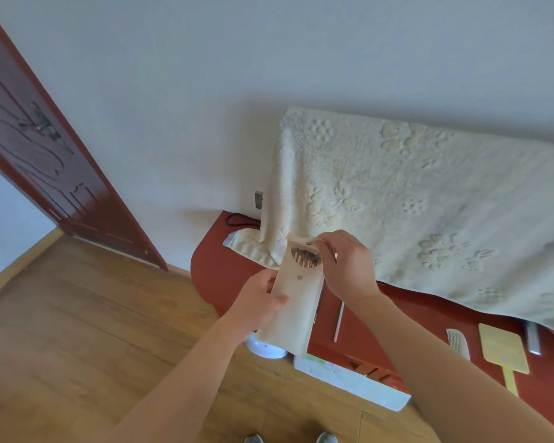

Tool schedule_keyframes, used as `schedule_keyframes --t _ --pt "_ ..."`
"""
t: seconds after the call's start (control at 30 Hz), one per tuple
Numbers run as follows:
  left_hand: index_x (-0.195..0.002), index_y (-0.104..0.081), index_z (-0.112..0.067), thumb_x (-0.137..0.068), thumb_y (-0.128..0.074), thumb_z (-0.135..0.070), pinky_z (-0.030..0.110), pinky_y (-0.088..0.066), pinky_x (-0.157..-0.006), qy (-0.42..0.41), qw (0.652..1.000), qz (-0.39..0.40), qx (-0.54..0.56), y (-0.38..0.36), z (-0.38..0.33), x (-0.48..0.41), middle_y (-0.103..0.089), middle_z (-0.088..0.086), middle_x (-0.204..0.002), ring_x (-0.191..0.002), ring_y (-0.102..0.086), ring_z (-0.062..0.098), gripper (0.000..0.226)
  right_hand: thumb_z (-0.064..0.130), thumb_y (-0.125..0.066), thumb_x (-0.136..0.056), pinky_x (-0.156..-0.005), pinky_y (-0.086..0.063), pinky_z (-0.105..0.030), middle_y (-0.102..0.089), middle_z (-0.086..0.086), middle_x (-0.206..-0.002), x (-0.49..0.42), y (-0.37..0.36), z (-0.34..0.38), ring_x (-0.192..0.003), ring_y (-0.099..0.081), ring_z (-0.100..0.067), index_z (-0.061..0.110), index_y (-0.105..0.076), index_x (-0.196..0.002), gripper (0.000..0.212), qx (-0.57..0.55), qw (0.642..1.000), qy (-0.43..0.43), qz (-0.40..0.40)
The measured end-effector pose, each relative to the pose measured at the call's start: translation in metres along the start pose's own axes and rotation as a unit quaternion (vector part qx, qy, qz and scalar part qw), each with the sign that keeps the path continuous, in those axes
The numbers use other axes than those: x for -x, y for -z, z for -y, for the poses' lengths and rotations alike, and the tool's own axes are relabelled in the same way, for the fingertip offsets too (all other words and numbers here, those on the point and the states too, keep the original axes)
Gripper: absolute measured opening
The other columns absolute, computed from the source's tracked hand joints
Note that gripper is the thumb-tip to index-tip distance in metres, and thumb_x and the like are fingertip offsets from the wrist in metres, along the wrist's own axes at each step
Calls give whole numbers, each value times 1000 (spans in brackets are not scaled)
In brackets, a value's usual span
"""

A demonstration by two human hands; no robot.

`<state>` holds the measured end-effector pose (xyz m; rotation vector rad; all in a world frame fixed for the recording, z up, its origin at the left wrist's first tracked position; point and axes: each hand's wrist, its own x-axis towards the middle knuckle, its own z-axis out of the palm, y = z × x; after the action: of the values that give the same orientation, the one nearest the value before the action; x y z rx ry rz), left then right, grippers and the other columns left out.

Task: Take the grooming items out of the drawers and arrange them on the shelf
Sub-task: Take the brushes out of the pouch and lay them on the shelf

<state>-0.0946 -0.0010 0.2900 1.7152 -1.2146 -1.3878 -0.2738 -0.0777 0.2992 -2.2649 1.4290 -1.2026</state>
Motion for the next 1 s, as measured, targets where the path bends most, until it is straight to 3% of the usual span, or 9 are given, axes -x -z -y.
schedule_keyframes --t 0.23,0.43,0.57,0.7,0.9,1.0 --pt "-113 -60 -24 -82 -63 -3 44 -56 -92 4 1000 -2 -13 -13 -3 5 -73 -7 -103 -98 -69 13 37 14 -57 -95 -61 -32 -25 -52 6 -73 -31 24 -14 -67 -46 -14 10 -64 -82 15 -7 999 -38 -16" --pt "-114 -59 -24 -81 -64 -2 40 -56 -90 -2 1000 0 -25 -15 -10 3 -73 -8 -103 -99 -69 12 40 14 -55 -94 -57 -38 -32 -55 -2 -71 -46 23 -22 -66 -48 -21 8 -60 -78 18 1 999 -51 8" --pt "-113 -59 -26 -83 -64 0 35 -56 -88 -5 1000 1 -23 -13 -13 3 -73 -11 -103 -100 -68 10 40 16 -54 -94 -55 -35 -25 -58 -4 -71 -50 18 -25 -66 -51 -23 7 -59 -76 21 23 997 -69 33" --pt "-113 -59 -27 -83 -63 1 35 -56 -88 -4 1000 -9 -23 -10 -14 1 -74 -12 -100 -97 -69 8 41 15 -55 -91 -59 -41 -34 -58 -7 -71 -50 15 -24 -67 -52 -25 5 -59 -76 18 12 996 -77 42" --pt "-113 -59 -25 -83 -66 0 39 -56 -90 2 1000 -5 -21 -8 -15 -5 -74 -9 -101 -97 -69 11 39 16 -58 -89 -60 -43 -34 -58 -3 -72 -55 16 -24 -68 -52 -22 9 -64 -84 10 5 997 -72 29" --pt "-113 -58 -24 -83 -67 -2 41 -56 -92 5 1000 1 -21 -8 -17 -11 -73 -7 -104 -99 -69 13 39 22 -62 -90 -69 -50 -34 -64 -2 -90 -55 18 -27 -78 -58 -19 13 -67 -105 18 -4 997 -76 19"
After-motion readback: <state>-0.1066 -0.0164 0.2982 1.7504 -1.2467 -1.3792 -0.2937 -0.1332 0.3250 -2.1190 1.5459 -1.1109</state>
